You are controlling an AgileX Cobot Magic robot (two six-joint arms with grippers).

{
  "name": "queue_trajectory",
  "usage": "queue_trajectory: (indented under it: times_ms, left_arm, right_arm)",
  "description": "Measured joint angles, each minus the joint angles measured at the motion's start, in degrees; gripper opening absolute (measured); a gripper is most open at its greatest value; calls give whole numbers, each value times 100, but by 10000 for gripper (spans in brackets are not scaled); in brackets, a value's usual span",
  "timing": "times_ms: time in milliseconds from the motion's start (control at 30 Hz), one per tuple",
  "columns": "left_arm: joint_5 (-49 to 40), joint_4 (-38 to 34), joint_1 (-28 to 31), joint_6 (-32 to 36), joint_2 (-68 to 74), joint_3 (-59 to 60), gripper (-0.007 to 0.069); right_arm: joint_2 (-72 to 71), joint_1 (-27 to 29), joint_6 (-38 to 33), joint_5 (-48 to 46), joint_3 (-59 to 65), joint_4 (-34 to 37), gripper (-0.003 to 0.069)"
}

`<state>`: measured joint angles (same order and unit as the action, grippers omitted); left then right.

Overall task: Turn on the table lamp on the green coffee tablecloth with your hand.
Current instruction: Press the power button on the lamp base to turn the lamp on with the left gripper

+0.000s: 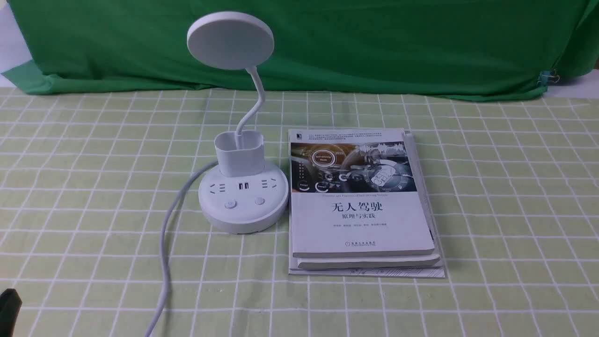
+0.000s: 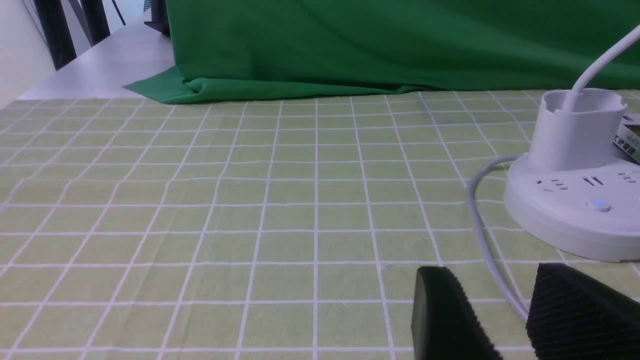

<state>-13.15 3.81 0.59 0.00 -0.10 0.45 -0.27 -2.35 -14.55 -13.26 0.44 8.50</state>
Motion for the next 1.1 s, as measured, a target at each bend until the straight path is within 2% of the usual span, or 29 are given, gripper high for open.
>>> queue_trajectory:
  times_ms: [900, 1000, 1100]
  left_arm:
    - [76, -36, 0, 0, 0, 0, 239]
    - [466, -123, 0, 0, 0, 0, 239]
    - [1356, -381, 0, -159, 0, 0, 239]
  right_arm:
    - [0, 0, -7, 0, 0, 0, 245]
    - [0, 0, -7, 0, 0, 0, 245]
    - [0, 0, -7, 0, 0, 0, 245]
